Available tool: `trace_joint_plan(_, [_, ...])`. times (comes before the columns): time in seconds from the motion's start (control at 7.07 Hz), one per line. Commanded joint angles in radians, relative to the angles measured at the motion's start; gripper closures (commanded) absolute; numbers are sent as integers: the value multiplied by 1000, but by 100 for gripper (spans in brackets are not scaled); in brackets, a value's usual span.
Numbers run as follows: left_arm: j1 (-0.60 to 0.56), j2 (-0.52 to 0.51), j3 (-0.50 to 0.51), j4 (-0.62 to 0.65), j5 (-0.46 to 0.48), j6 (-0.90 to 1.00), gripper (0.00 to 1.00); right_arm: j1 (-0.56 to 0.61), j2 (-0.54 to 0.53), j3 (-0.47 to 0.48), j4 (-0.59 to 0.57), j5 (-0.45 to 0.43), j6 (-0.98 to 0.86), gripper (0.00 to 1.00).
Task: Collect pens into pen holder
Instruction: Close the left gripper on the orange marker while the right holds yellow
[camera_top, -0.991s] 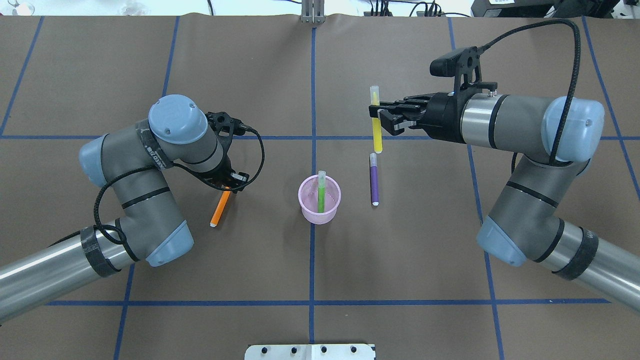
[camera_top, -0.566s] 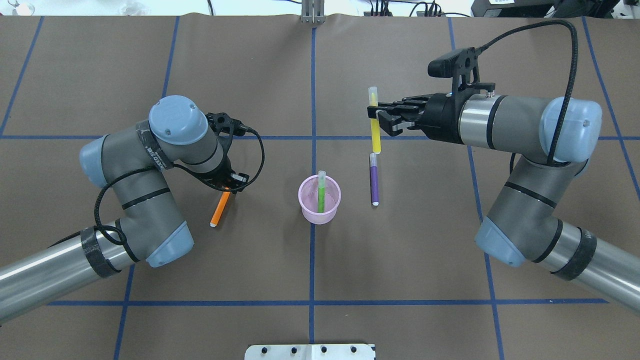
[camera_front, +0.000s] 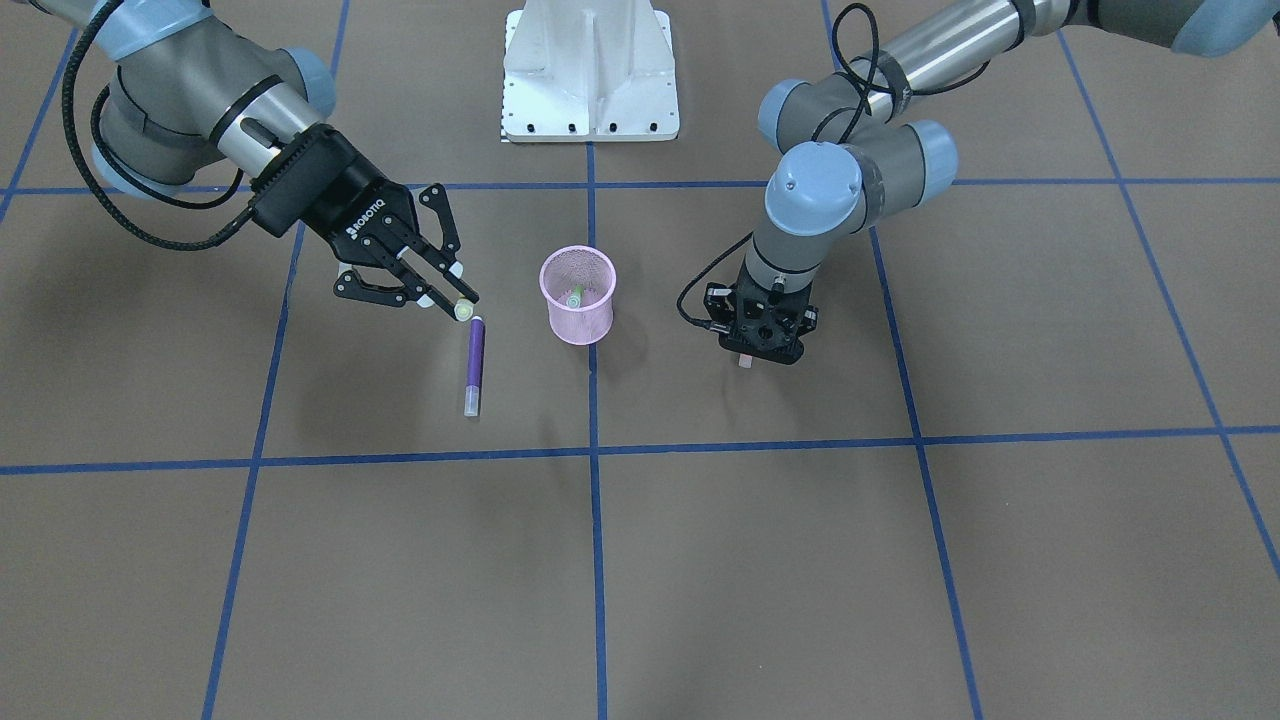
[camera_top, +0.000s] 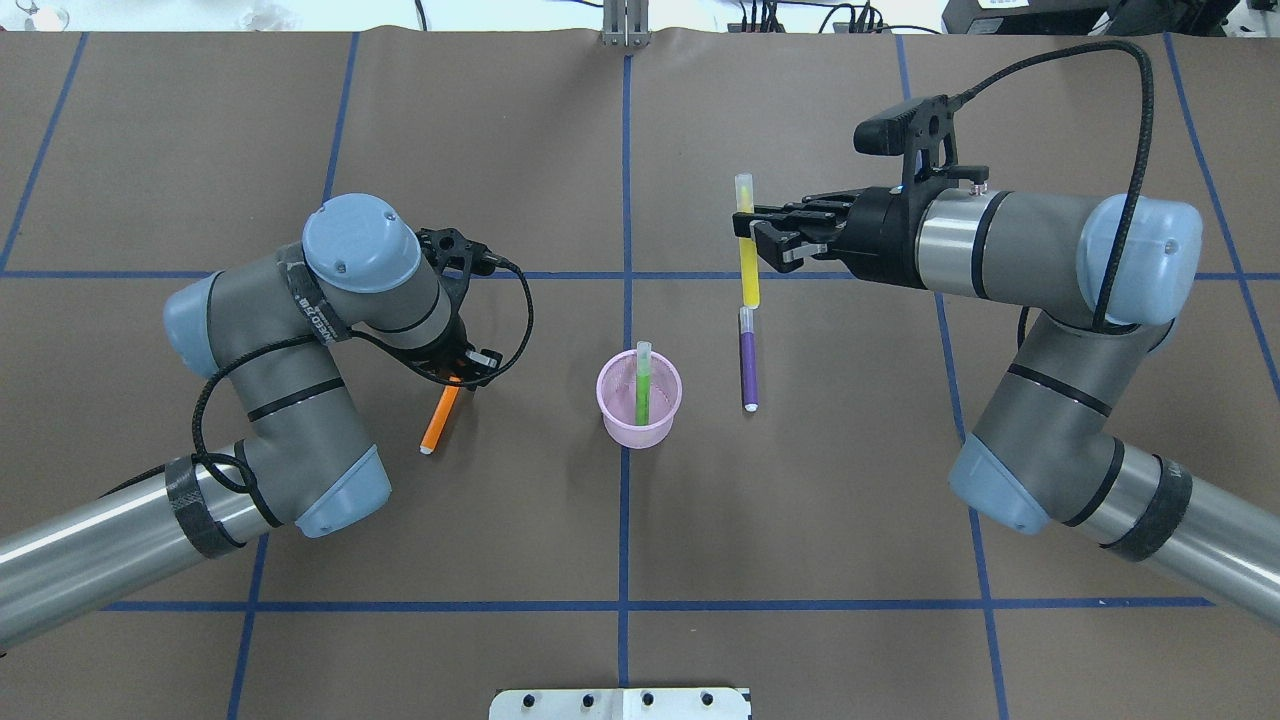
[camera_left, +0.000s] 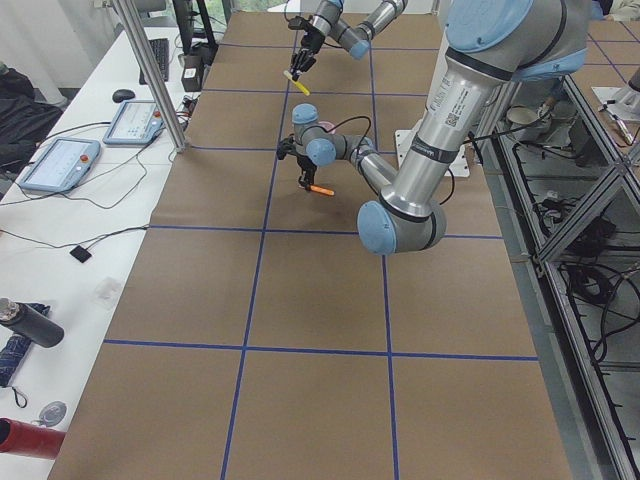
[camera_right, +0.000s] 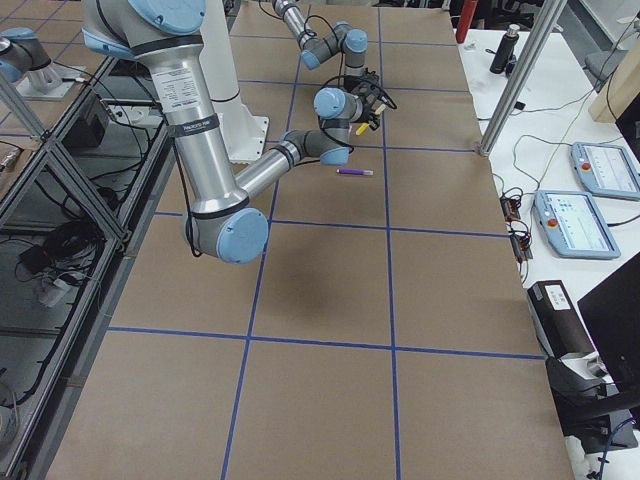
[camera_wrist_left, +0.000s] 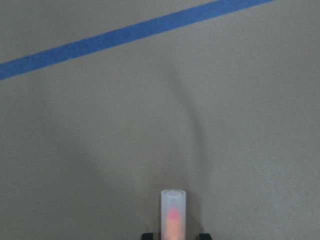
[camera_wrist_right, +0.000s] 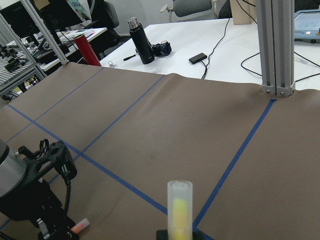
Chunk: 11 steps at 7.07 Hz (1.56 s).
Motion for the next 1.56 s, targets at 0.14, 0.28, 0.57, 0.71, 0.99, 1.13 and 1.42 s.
trace_joint_plan(0.14, [0,1,1,1,0,0,59,0,0,-1,0,0,2,100])
trace_joint_plan(0.28, [0,0,6,-1,0,0,58,0,0,-1,0,0,2,100])
trace_joint_plan(0.57, [8,0,13,-1,1,0,59,-2,2,-1,-2,0,2,100])
trace_joint_plan(0.71, [8,0,12,-1,1,0,64,-2,2,0,-2,0,2,100])
trace_joint_plan(0.99, [8,-3,10,2,1,-3,100,0,2,-1,-2,0,2,100])
trace_joint_plan(1.13, [8,-3,6,4,-2,-3,100,-2,2,0,-2,0,2,100])
trace_joint_plan(1.42, [5,-3,-14,5,-2,-3,100,0,2,0,-2,2,2,100])
